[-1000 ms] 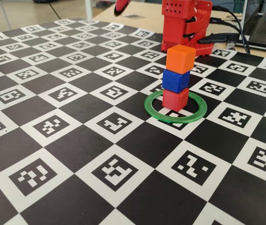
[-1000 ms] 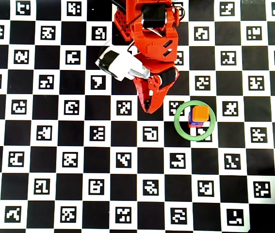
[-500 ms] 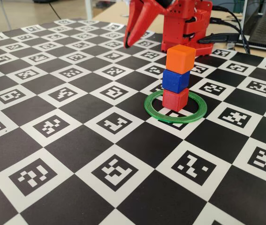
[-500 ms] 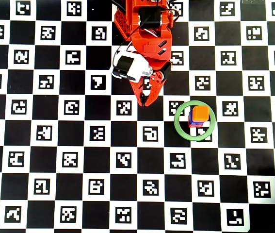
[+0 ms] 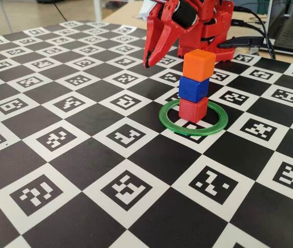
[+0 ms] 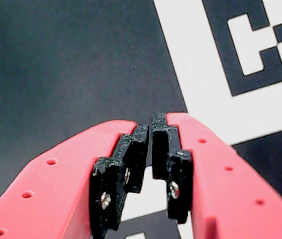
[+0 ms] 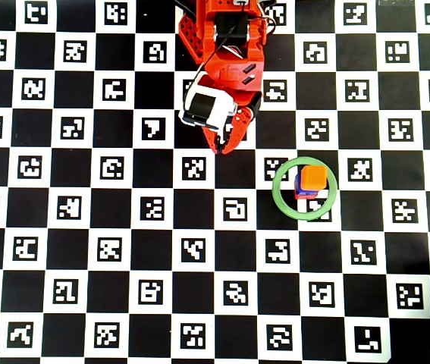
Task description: Grab the red cube then put it in the green circle then put the blue cube on top and finally the orange cube on top
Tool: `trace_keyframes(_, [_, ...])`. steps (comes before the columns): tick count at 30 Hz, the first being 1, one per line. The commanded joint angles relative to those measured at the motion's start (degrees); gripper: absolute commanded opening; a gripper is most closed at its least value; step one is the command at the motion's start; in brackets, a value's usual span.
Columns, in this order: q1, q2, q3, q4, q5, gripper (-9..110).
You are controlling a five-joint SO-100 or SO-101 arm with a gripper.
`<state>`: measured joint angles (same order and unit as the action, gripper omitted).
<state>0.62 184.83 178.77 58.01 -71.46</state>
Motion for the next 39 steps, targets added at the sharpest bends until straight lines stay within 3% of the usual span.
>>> trace_keyframes(1, [-0.8,2.2,1.9,2.8,-1.3,-6])
trace_keyframes(12, [-1.8,7.7,2.7,11.6,-3.8,-6])
trace_keyframes(22, [-1.0,7.7,2.8,20.4,-14.4,-6])
trace_keyframes(39, [-1.1,7.7,2.8,20.5,-14.8,-6])
